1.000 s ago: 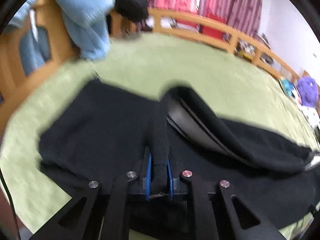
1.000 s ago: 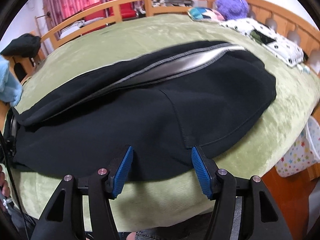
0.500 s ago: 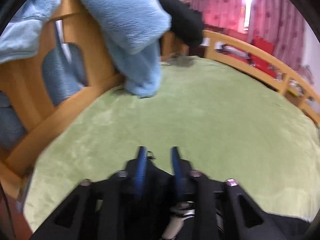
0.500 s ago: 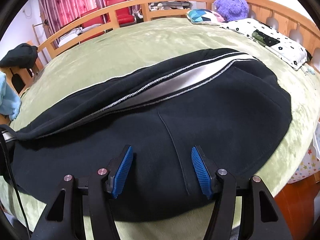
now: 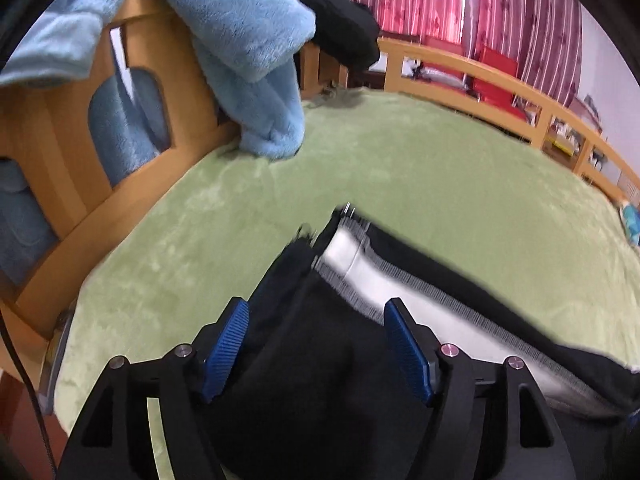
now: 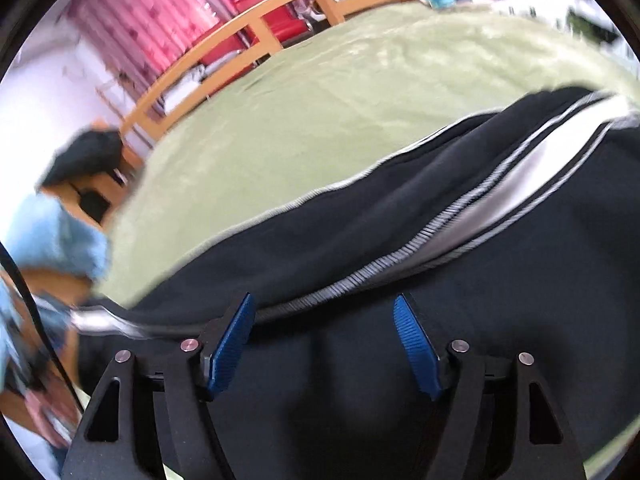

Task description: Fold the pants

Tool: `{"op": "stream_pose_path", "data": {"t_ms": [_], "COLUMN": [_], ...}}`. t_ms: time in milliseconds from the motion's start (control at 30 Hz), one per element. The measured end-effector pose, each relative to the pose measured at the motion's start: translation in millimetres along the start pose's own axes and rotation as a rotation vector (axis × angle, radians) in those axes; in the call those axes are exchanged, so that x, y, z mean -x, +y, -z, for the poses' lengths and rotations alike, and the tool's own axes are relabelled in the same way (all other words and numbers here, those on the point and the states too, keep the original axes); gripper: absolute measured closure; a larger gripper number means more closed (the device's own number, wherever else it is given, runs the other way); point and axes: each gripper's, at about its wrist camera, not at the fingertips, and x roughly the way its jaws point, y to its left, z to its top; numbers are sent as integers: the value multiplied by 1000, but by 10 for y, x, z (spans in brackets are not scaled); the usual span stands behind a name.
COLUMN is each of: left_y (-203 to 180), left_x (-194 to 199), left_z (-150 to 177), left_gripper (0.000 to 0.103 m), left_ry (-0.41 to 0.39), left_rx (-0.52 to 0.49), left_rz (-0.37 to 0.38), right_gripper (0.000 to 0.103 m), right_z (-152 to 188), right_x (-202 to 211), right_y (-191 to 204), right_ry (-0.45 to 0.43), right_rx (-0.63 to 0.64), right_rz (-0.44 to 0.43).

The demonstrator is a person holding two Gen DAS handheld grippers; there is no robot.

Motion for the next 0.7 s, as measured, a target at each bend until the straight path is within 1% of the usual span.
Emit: {"op": "stream_pose_path", "data": {"t_ms": [67,100,133,167,200,300,333,367,433,467,500,600,667,700], "left_y": [69,125,169,212,255,365,398,438,526,568,623,689,710,716], "left_x": [-52,-92,-115,-129,-135,-129,-134,-125,-77,-43,-7,33,41,-1], "left_z": [92,138,171,194,214,237,237,252,307,348,414,544,620,653], "left_gripper": [34,34,34,34,34,34,34,34,34,34,34,35,36,36], "left_ry": [38,62,77,89,94,90,99,113,120,121,126,146,139,148], "left_rx": [11,25,36,44,49,61,62,66,89,104,122,136,152,162], "left_rz": [-5,-3,-1,1,1,-13,-17,-20,6,30,75,164,215,248], "right_gripper": [33,43,49,59,62,65,65,64,60,51,43,42,42,42], "right_z": [-87,-114,-158,-200,-262,-436,-484,-519,-520,-493,-455,-315,-205,-122], "right_x": [-160,-235,-327,-396,-478,-627,-642,-647,-580,-504,-430,-153,-8,80], "right_y": [-25,-22,-13,2,28,77,83,80,126,169,196,311,345,348], "right_ry": [1,6,6,3,2,-12,-25,-23,-24,-36,-45,-85,-90,-91], "right_rx": [-59,-74,-80,-76,-63,-38,-46,-53,-47,-29,-11,67,102,115], "right_rz": [-41,-33,-26,-20,-12,20,44,47,23,11,11,30,53,63]}}
